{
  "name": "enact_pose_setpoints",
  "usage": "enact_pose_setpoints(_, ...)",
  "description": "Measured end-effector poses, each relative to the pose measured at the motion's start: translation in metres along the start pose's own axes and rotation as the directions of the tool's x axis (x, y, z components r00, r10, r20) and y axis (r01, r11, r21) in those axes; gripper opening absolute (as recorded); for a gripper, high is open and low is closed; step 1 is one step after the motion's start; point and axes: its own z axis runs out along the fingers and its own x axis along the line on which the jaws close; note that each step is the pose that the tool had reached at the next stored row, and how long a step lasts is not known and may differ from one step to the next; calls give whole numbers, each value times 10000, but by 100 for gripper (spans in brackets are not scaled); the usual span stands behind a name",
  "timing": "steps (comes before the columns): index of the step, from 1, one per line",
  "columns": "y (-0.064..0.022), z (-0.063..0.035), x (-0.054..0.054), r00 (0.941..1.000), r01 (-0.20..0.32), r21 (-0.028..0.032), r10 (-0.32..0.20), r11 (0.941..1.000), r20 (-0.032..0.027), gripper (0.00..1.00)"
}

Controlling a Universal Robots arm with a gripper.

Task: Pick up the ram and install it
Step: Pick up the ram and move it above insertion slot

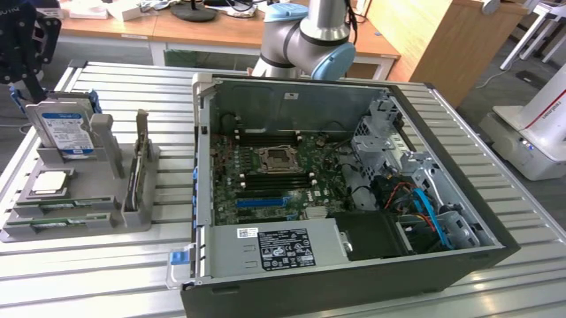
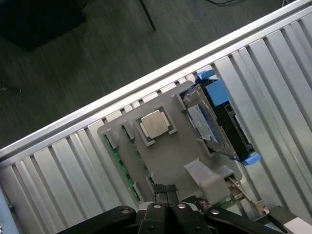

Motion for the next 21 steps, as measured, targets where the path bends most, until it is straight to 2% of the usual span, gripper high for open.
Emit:
enact_pose_setpoints(5,0,1,0,9958,913,-4,-913,9958,-39,11)
enact_pose_setpoints(9,0,1,0,9867,1626,-10,-1626,9867,-70,11)
enact_pose_setpoints(14,0,2,0,9677,2521,-20,-2521,9677,-108,11)
enact_pose_setpoints(18,0,2,0,9493,3141,-29,-3141,9494,-134,11)
enact_pose_setpoints(21,0,3,0,9322,3615,-38,-3615,9324,-153,11)
